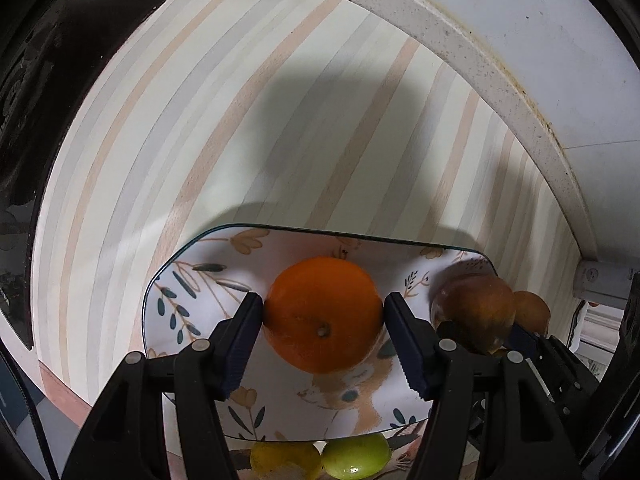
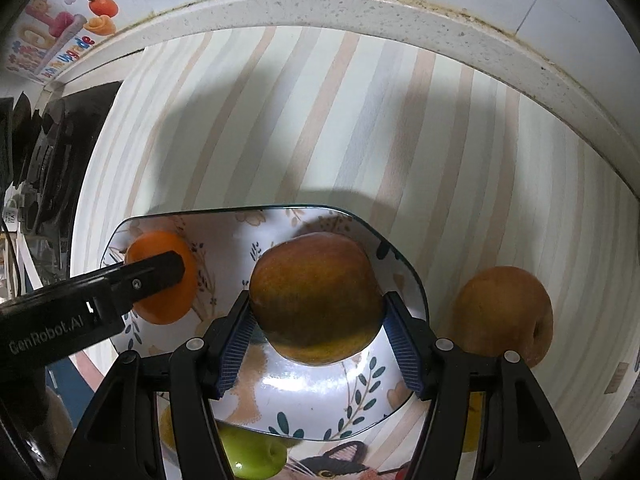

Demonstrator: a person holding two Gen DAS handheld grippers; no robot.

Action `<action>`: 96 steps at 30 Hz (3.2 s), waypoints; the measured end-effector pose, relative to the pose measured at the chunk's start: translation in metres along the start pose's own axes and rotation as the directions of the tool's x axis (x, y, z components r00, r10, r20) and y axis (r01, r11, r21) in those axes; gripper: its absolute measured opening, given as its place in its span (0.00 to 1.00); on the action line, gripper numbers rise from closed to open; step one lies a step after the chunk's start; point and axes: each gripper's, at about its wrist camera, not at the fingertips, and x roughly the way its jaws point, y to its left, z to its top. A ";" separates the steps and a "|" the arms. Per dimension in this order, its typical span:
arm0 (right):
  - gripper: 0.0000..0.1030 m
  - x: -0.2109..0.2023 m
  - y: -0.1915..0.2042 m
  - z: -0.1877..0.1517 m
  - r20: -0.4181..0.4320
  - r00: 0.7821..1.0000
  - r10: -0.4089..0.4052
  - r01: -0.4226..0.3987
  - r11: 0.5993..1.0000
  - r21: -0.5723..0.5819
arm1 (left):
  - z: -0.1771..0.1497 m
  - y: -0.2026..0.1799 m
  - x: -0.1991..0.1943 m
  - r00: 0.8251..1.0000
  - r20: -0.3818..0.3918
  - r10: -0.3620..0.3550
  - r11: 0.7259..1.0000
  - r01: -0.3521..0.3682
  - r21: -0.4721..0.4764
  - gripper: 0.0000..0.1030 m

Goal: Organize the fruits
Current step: 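Place the orange on the plate with the left gripper while the right places the pear, then lift both tools back toward the cat mat fruits, then grasp the second orange with the left gripper while the right grasps a green fruit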

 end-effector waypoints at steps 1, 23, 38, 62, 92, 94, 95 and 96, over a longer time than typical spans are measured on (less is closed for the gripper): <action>0.66 0.001 -0.001 0.003 -0.004 1.000 0.008 -0.008 1.000 0.004 | 0.003 -0.002 0.002 1.000 -0.002 0.002 1.000 -0.002 -0.001 0.59; 0.89 -0.057 0.004 -0.069 0.058 0.998 -0.032 0.036 0.997 -0.063 | -0.082 0.003 -0.075 0.961 0.224 0.163 0.982 -0.179 0.053 0.83; 0.89 -0.137 0.011 -0.153 0.179 0.984 -0.020 0.046 0.989 -0.142 | -0.175 -0.001 -0.124 0.937 0.316 0.148 0.986 -0.164 0.023 0.83; 0.89 -0.069 0.008 -0.246 -0.125 0.984 0.126 -0.143 0.980 -0.140 | -0.263 0.018 -0.131 0.918 0.339 0.206 0.978 -0.202 -0.047 0.98; 0.60 0.013 -0.018 -0.248 -0.187 0.982 0.022 -0.053 0.985 -0.163 | -0.260 0.038 0.028 0.983 0.021 0.180 0.983 -0.180 -0.038 0.86; 0.60 0.014 -0.018 -0.247 -0.190 0.981 0.027 -0.057 0.986 -0.157 | -0.259 0.037 0.034 0.987 0.008 0.159 0.987 -0.159 -0.032 0.63; 0.60 0.013 -0.020 -0.248 -0.190 0.981 0.030 -0.060 0.986 -0.155 | -0.259 0.036 0.036 0.991 0.008 0.136 0.990 -0.135 -0.038 0.61; 0.61 0.014 -0.021 -0.248 -0.191 0.981 0.031 -0.061 0.986 -0.154 | -0.260 0.034 0.035 0.989 0.018 0.145 0.989 -0.144 -0.037 0.61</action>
